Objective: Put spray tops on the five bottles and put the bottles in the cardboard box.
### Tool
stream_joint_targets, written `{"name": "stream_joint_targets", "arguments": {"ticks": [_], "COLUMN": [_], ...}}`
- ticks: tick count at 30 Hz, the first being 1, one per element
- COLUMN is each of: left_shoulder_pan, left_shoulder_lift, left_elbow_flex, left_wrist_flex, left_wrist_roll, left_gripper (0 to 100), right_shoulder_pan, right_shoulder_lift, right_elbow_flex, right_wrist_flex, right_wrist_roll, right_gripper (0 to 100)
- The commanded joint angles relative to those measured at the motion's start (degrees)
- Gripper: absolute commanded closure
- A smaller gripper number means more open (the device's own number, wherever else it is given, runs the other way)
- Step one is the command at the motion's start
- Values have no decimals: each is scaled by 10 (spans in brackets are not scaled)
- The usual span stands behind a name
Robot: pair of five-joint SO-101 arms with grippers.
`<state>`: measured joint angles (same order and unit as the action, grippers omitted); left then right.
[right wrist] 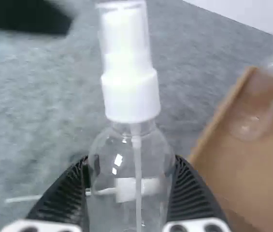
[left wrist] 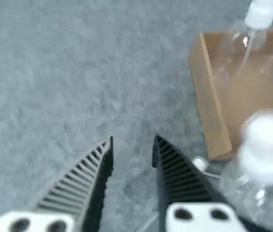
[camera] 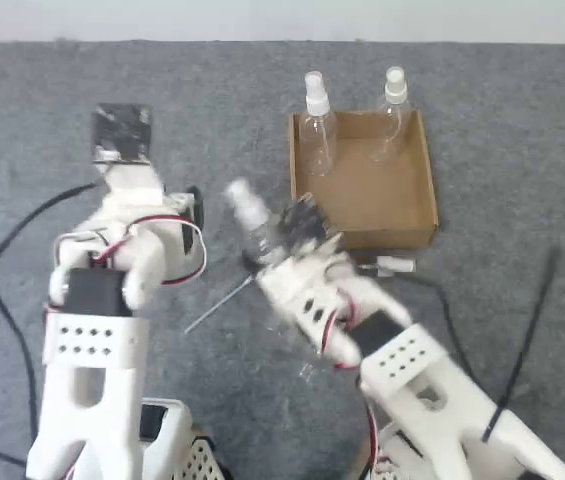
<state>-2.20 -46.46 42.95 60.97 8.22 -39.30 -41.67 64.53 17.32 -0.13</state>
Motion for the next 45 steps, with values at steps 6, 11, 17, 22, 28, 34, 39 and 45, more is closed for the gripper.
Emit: {"name": "stream_joint_targets", "arguments": {"ticks": [6,11,17,22,28,34,39,45], "left_shoulder_pan": [71,91,131,142,142,142,142,141], "left_shoulder_lift": [-32,-160,-337,-369,-352,-351,-351,-351], "left_elbow_flex": [122,182,269,286,286,296,296,297], "left_wrist_flex": [-122,-122,-125,-125,-127,-142,-142,-142], "left_wrist_roll": [-17,-22,-31,-49,-51,-52,-52,-52], "left_gripper": [876,814,724,724,724,724,724,724], "right_shoulder_pan": [92,96,58,17,-5,0,0,15], "right_shoulder_lift": [35,107,182,194,193,193,187,119], "right_elbow_flex": [-265,-371,-468,-520,-574,-601,-607,-602], "right_wrist_flex": [135,177,256,334,427,477,484,485], "right_wrist_roll": [-10,-11,-10,-10,-8,-7,-7,-5], "right_gripper": [992,992,992,992,992,992,992,992]}}
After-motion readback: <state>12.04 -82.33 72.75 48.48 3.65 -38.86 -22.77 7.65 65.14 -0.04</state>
